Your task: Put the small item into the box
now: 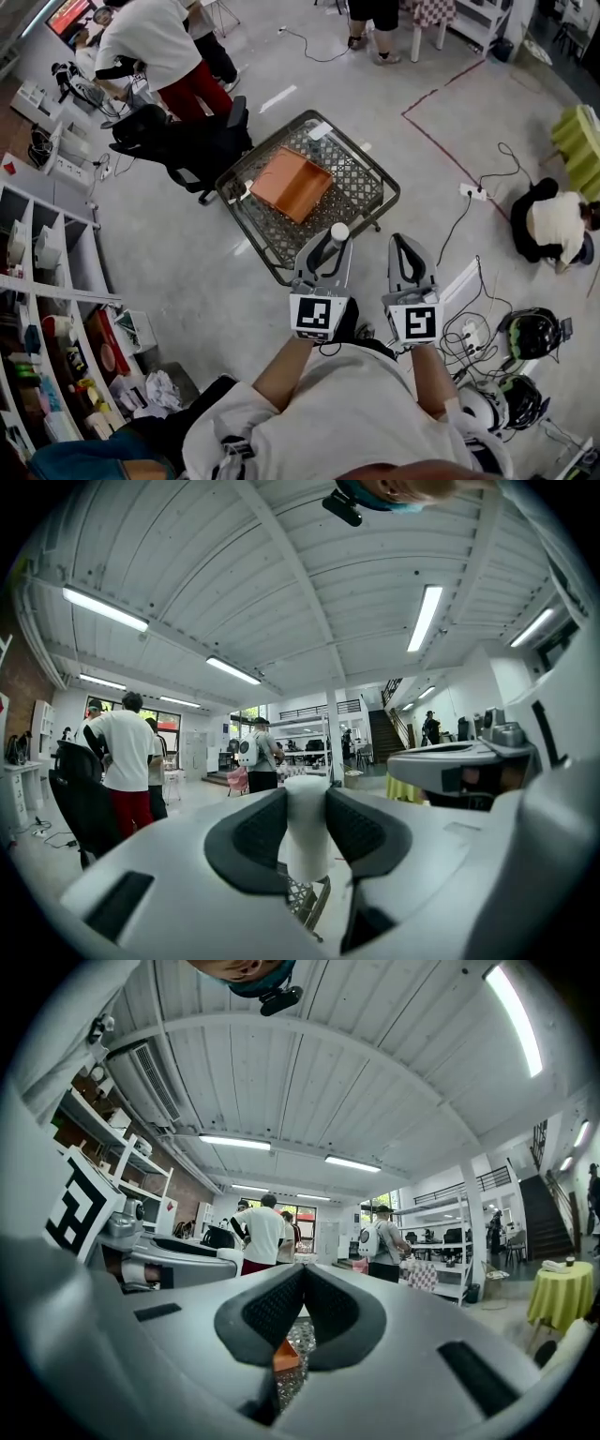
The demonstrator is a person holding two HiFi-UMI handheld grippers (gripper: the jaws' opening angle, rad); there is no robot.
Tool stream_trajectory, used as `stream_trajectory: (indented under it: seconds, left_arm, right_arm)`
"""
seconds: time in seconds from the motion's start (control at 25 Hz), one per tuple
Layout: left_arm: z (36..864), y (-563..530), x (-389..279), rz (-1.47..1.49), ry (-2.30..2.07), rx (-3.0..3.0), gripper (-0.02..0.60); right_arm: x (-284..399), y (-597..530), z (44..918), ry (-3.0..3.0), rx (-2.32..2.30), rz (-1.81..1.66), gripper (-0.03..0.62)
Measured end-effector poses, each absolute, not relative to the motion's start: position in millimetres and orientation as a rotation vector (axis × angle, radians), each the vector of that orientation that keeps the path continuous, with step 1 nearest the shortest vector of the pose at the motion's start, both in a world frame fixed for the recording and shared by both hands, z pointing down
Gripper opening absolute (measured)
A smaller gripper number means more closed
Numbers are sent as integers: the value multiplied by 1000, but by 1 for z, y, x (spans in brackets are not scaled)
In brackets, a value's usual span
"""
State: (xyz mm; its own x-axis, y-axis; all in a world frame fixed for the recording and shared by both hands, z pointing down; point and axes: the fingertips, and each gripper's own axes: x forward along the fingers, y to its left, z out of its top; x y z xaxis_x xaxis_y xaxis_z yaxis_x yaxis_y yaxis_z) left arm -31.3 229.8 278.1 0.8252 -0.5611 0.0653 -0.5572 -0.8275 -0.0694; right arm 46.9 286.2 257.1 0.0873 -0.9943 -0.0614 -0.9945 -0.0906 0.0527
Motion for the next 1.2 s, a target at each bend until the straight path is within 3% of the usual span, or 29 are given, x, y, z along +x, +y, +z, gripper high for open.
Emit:
stream_trajectory:
  seconds: [0.6, 1.2]
  left_arm:
    - [288, 74, 5, -107, 909, -3008, 132]
    - [301, -10, -8, -185, 1108, -2975, 130]
  right_arm:
    - [79, 135, 261, 2239, -2348, 150, 3]
    - [64, 29, 275, 2477, -2099, 67, 3]
